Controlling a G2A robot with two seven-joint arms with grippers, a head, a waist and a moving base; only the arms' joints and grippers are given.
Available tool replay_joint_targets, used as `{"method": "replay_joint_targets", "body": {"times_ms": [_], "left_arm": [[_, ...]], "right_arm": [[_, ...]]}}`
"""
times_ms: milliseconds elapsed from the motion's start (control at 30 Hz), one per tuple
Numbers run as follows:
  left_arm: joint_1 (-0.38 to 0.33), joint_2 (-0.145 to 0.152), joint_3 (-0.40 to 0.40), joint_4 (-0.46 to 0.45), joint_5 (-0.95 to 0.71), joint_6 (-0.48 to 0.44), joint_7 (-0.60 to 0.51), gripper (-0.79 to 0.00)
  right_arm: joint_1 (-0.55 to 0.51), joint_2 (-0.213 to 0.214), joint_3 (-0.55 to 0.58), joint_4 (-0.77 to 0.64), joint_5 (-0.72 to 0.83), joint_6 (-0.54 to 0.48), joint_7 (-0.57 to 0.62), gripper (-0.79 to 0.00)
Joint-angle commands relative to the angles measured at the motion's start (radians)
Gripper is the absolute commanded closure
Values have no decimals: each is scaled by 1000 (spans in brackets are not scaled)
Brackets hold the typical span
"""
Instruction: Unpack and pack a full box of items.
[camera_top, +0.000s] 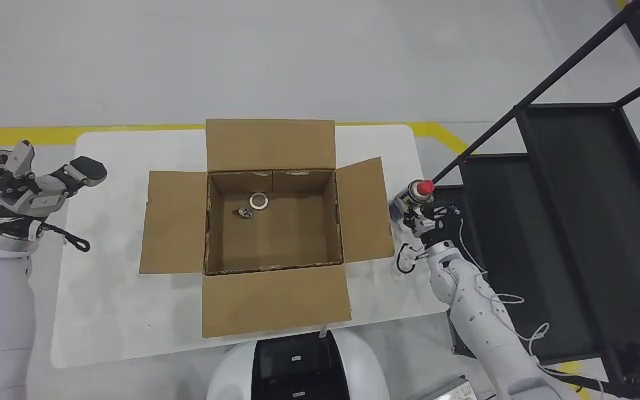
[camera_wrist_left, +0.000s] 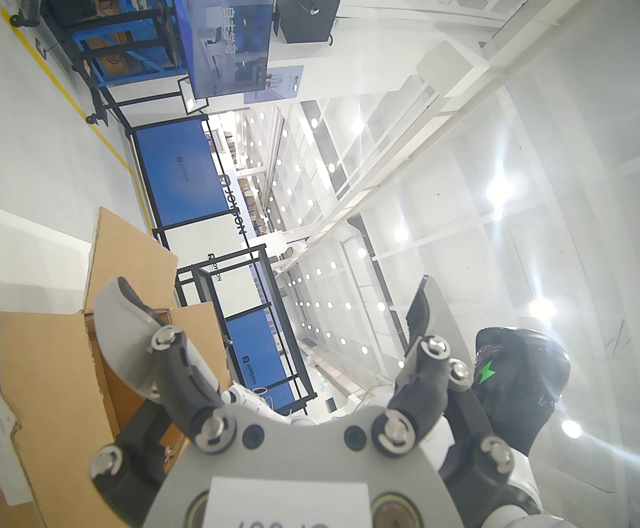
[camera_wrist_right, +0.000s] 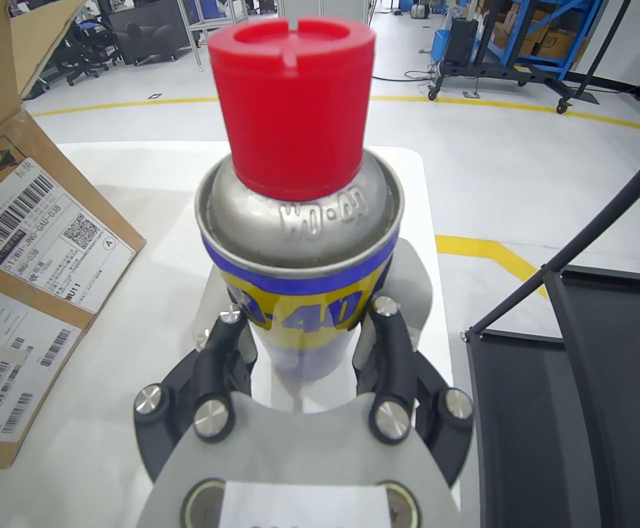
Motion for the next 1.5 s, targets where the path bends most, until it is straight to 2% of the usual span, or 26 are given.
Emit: {"method": "replay_joint_targets", "body": {"times_ms": [0, 133, 267, 467, 633, 800, 967, 1233, 1367, 1400, 1433, 1467], "left_arm": [[0, 0, 0, 0, 0, 0, 0, -785], [0, 0, 0, 0, 0, 0, 0, -785], [0, 0, 0, 0, 0, 0, 0, -785], [0, 0, 0, 0, 0, 0, 0, -785], [0, 0, 0, 0, 0, 0, 0, -785], [0, 0, 0, 0, 0, 0, 0, -785], [0, 0, 0, 0, 0, 0, 0, -785], [0, 0, 0, 0, 0, 0, 0, -785], [0, 0, 0, 0, 0, 0, 0, -785], [0, 0, 0, 0, 0, 0, 0, -785], [0, 0, 0, 0, 0, 0, 0, -785], [0, 0, 0, 0, 0, 0, 0, -785]], "right_arm": [[-13, 1, 7, -17, -3, 4, -33, 0], [-81, 15, 59, -134, -26, 19, -109, 0], [-191, 37, 148, -362, -92, 44, -117, 0], [-331, 59, 246, -782, -214, 37, 16, 0], [-327, 64, 209, -969, -277, -40, 183, 0], [-222, 57, 65, -990, -337, -97, 347, 0], [-110, 42, -112, -964, -461, -115, 519, 0], [50, 4, -342, -835, -660, -35, 762, 0], [109, -17, -427, -761, -731, 3, 837, 0], [121, -23, -444, -736, -739, 10, 854, -22], [136, -28, -460, -714, -752, 19, 874, -80], [149, -34, -478, -689, -763, 25, 890, -203]]}}
